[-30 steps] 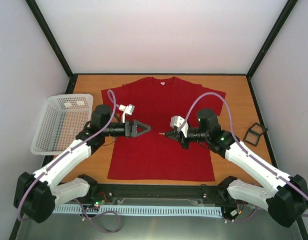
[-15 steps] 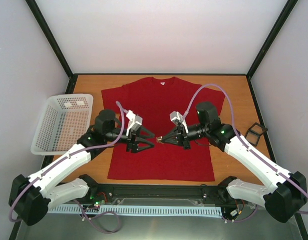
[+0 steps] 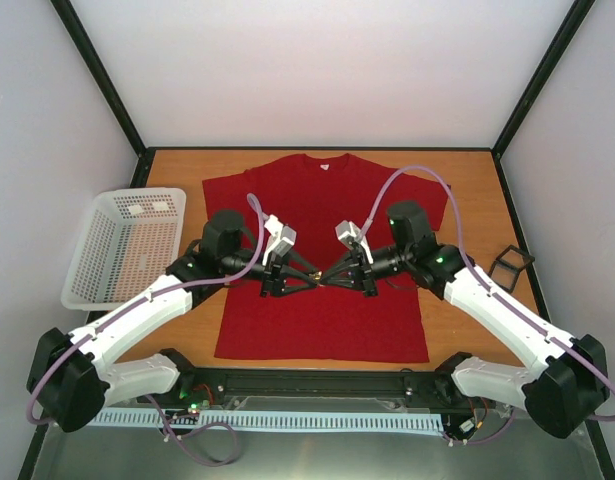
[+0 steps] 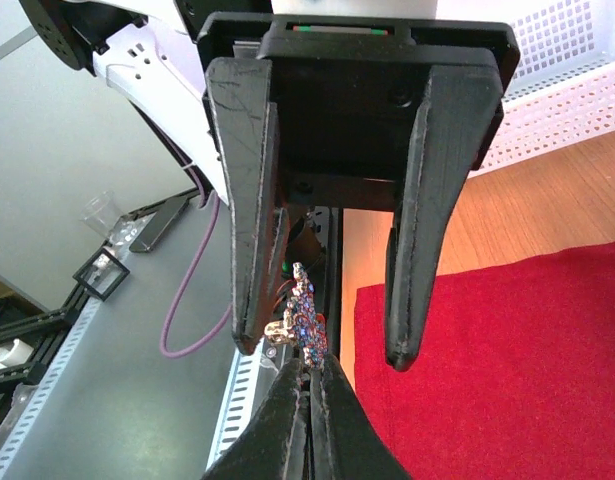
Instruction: Pin the brooch onto the clothing
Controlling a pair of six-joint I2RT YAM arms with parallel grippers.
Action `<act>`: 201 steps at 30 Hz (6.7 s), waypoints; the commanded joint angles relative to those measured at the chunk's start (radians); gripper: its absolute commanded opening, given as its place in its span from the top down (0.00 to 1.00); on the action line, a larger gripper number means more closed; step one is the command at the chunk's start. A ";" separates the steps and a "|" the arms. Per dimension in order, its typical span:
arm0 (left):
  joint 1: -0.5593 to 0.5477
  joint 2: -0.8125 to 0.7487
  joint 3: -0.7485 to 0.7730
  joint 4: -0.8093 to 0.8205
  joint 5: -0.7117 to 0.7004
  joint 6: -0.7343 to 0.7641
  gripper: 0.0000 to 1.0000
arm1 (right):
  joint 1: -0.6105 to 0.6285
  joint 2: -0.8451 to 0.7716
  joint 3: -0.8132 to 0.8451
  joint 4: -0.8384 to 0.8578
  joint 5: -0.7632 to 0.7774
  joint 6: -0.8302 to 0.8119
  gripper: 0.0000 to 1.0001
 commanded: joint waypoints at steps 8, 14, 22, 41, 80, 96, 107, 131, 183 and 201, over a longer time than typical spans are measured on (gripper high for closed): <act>-0.008 0.003 0.046 0.003 0.044 0.037 0.79 | -0.003 0.023 0.044 0.015 -0.013 -0.009 0.97; -0.007 -0.011 0.058 -0.018 -0.024 0.071 0.99 | -0.004 0.027 0.046 0.029 0.018 0.010 0.96; -0.007 -0.111 -0.001 0.009 -0.362 0.012 0.99 | -0.004 -0.080 -0.017 0.095 0.353 0.161 0.32; 0.458 0.202 0.082 0.127 -0.460 -0.354 0.99 | -0.032 0.631 0.335 0.254 1.048 -0.012 0.07; 0.543 0.817 0.523 0.137 -0.487 -0.293 0.99 | -0.055 1.622 1.538 -0.336 0.994 -0.061 0.69; 0.543 1.053 0.729 0.119 -0.379 -0.203 0.99 | -0.066 1.536 1.490 -0.231 0.810 -0.173 0.97; 0.543 1.181 0.884 0.073 -0.342 -0.188 0.99 | -0.098 1.454 1.409 -0.150 0.696 -0.173 0.97; 0.541 1.362 1.047 0.042 -0.228 -0.225 0.99 | -0.118 1.464 1.399 -0.122 0.601 -0.171 0.97; 0.546 1.550 1.474 -0.455 -0.001 0.041 0.99 | -0.135 1.473 1.348 -0.117 0.600 -0.538 0.97; 0.569 1.546 1.479 -0.492 0.087 -0.040 0.99 | -0.143 1.479 1.347 -0.124 0.611 -0.595 0.97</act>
